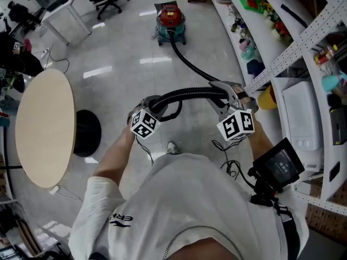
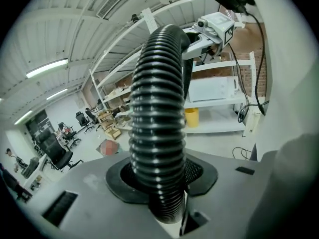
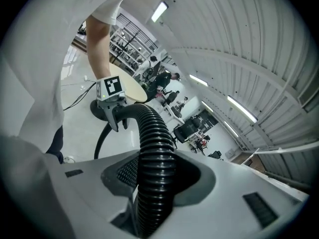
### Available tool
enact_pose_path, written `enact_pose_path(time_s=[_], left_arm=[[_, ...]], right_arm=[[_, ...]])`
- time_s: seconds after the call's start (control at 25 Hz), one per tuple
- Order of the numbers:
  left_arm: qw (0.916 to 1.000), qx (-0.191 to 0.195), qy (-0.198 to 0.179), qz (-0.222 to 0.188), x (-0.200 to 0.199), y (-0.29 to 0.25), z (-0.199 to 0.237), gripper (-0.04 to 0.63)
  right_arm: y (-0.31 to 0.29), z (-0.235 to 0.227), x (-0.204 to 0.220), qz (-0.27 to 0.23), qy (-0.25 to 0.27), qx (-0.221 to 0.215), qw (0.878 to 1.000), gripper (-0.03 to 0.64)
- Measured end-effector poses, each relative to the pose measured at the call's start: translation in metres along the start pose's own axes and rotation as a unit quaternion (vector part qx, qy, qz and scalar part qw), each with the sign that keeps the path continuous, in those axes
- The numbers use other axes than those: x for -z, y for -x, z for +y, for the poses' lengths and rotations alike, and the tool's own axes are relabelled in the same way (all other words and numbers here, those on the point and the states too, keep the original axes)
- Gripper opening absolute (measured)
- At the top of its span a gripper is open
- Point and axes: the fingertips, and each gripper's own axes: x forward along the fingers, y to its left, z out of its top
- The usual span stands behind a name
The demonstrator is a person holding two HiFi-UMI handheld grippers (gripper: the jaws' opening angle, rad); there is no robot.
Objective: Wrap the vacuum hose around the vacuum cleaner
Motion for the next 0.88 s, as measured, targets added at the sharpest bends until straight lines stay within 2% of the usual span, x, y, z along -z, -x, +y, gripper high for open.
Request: enact_pose_path(time_s=[0.24,0.4,0.64,0.88], left_arm=[[0.9992,-0.039,-0.003,0.004,0.008,-0.022,0.054,0.112],[0.9984,-0.055,0.01,-0.001,0.018,-0.031,0.088,0.129],[0.9987,-0.044,0.023,-0.013,0.041,-0.048,0.118,0.155],[0.9986,-0.013,0.038,-0.033,0.05,-0.074,0.124,0.161]], right_arm=[[-0.024,-0.026,0.0,0.003,-0.004,0.011,1.0,0.156],[-0.038,-0.048,-0.003,0.009,-0.008,0.025,1.0,0.156],[-0.051,-0.074,0.001,0.019,-0.02,0.037,0.999,0.156],[-0.062,-0.086,0.003,0.022,-0.041,0.047,0.998,0.158]])
